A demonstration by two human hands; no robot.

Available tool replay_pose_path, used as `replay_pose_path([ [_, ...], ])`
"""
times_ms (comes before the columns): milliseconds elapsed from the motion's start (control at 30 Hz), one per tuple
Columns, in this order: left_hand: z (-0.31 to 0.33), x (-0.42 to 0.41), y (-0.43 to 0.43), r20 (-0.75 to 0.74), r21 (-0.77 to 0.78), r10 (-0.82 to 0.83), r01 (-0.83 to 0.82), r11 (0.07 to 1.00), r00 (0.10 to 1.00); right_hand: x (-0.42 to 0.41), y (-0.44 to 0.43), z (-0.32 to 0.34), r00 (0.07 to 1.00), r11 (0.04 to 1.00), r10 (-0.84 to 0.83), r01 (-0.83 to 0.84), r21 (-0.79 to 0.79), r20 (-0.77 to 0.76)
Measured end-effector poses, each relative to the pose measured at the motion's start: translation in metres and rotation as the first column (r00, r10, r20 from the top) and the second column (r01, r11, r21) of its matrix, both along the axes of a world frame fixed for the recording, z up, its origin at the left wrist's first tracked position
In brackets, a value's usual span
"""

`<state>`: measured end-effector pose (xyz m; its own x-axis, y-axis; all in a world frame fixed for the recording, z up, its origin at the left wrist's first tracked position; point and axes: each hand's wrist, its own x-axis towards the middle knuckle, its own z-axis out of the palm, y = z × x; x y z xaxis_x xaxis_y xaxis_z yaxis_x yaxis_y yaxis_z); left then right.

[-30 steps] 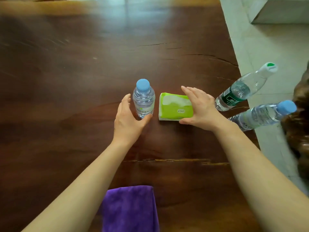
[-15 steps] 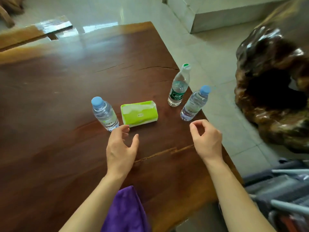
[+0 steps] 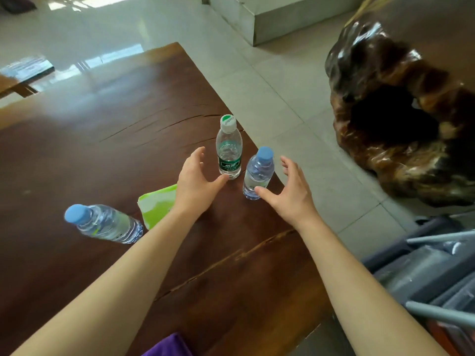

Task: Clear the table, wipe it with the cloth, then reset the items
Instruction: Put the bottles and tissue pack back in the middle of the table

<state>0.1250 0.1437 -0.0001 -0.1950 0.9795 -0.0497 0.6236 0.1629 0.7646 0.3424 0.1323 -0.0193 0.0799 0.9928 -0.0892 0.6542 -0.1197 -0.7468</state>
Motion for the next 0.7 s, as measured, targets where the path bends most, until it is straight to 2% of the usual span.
replay_pose_path([
  [233,-0.010,0.022,0.046,0.075,-0.014,-0.002,0.003,1.000,0.997,-0.008,0.022,-0.012,0.994,0.998,0.053,-0.050,0.029,-0.098],
  [533,-0.016,0.026,0.066,0.123,-0.015,0.007,-0.006,1.000,0.992,-0.007,0.027,-0.017,0.993,0.996,0.083,-0.078,0.053,-0.086],
  [700,-0.020,0.028,0.054,0.123,-0.001,0.046,-0.046,0.999,0.991,-0.003,0.022,-0.018,0.998,0.997,0.022,-0.017,0.082,-0.065],
])
